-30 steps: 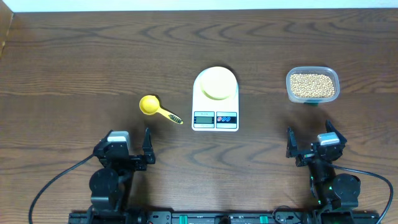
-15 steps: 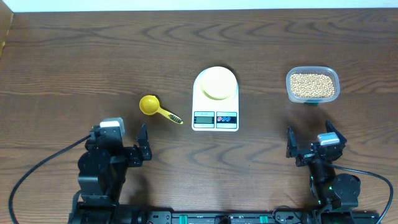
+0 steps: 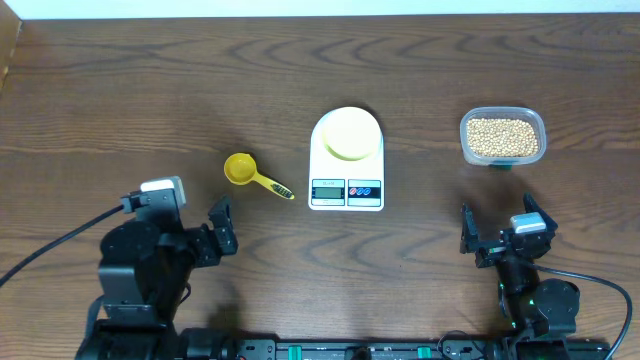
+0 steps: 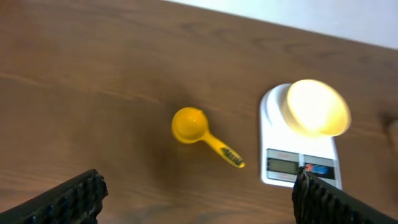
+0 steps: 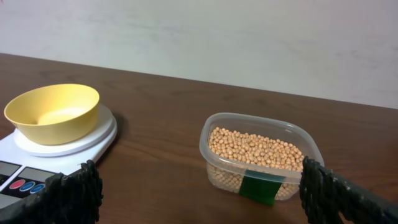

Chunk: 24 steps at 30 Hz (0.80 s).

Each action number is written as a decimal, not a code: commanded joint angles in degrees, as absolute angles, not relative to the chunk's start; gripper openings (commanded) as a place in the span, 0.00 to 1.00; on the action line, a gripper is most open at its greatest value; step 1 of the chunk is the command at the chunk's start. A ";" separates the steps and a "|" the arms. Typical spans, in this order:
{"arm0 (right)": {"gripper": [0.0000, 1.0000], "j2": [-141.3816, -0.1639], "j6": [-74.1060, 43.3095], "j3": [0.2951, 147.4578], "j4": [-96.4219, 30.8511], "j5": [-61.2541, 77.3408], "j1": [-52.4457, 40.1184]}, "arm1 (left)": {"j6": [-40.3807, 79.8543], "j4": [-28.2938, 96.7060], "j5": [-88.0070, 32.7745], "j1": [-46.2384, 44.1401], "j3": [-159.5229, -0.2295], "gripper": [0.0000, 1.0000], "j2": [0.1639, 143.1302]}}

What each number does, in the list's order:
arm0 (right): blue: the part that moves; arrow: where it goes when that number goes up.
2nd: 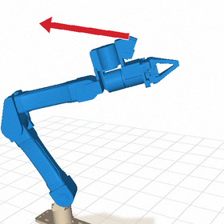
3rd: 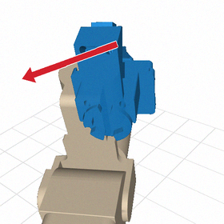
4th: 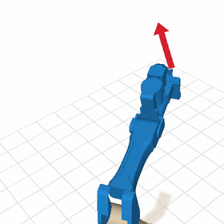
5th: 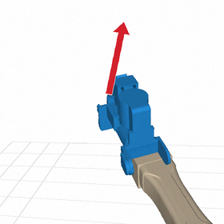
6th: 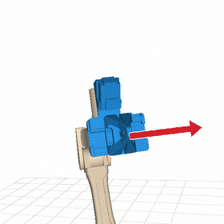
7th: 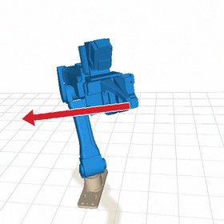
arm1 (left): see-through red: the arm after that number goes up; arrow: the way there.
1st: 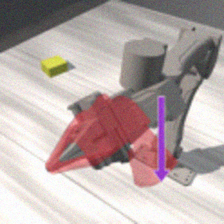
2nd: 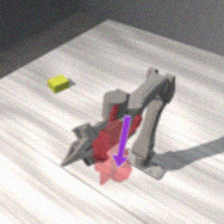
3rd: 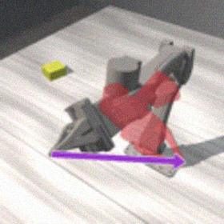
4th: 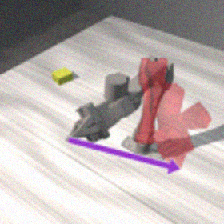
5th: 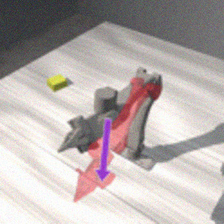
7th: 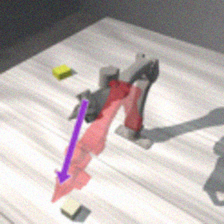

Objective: Scoop item into bowl and weigh 50g on scale
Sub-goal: 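Move the left gripper forward toward the yellow scoop's cup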

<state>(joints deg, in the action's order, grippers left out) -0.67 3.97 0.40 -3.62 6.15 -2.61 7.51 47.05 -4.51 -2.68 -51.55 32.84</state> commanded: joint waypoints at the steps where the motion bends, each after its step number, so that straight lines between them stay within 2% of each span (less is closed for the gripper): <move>1: 0.99 -0.38 3.27 0.32 -3.88 5.93 -2.87 | 7.81 47.48 -9.52 -2.44 -55.13 0.98 33.45; 16: 0.99 -0.38 3.27 0.32 -3.88 5.93 -2.87 | 7.86 51.86 -11.99 -2.44 -55.27 0.98 33.56; 24: 0.99 -0.38 3.27 0.32 -3.88 5.93 -2.87 | 7.84 52.03 -26.33 -2.44 -55.27 0.98 33.56</move>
<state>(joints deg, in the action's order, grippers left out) -0.67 3.97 0.40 -3.62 6.15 -2.61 7.53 52.10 -18.63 -2.68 -54.37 33.34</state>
